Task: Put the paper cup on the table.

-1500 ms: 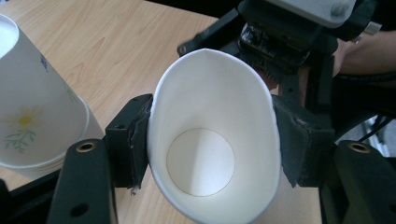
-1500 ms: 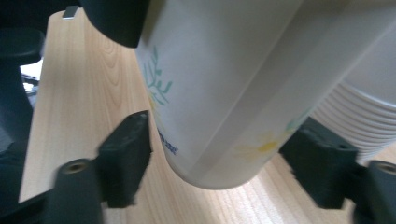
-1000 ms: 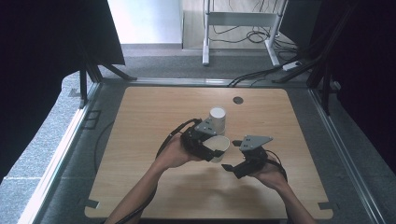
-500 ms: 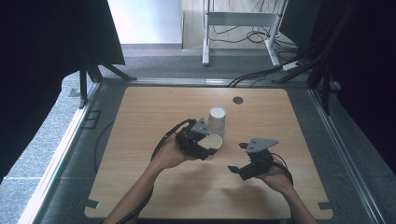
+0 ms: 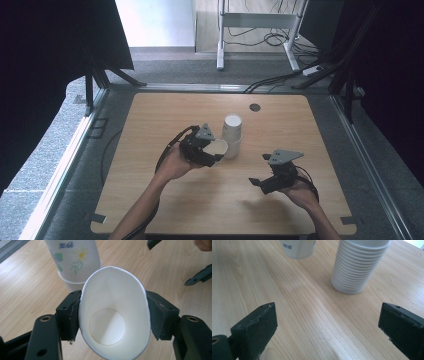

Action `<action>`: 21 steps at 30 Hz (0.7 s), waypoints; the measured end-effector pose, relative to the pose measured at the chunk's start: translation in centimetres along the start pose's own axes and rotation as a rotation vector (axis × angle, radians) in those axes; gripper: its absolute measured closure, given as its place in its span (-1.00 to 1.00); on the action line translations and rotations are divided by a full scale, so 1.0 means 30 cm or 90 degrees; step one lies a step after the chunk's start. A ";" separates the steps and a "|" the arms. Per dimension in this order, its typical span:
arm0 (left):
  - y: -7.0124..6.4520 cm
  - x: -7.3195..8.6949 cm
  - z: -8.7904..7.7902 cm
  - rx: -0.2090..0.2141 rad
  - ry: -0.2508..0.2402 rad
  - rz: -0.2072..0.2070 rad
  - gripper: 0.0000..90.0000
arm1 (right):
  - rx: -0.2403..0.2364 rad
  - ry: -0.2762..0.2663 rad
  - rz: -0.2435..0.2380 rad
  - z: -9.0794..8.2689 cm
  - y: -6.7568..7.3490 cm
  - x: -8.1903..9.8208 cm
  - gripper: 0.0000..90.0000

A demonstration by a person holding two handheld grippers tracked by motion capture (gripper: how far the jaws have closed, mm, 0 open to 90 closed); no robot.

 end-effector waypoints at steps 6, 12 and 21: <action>0.018 0.026 0.000 -0.020 0.010 -0.014 -0.25 | 0.023 0.002 0.012 -0.007 -0.017 0.020 -0.97; 0.036 0.057 -0.004 -0.041 0.018 -0.029 -0.25 | 0.034 0.007 0.020 -0.008 -0.031 0.040 -0.98; 0.066 0.107 -0.003 -0.061 0.023 -0.060 -0.26 | 0.050 0.021 0.021 0.001 -0.043 0.062 -0.98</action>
Point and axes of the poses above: each handheld gripper's, and its own axes: z roughly forward along the jaws, x roughly out of its underside, y roughly to its left, the point moved 1 cm from there along z, roughly forward along the jaws, and after that the axes turned 14 degrees about z, right-handed, at the moved point
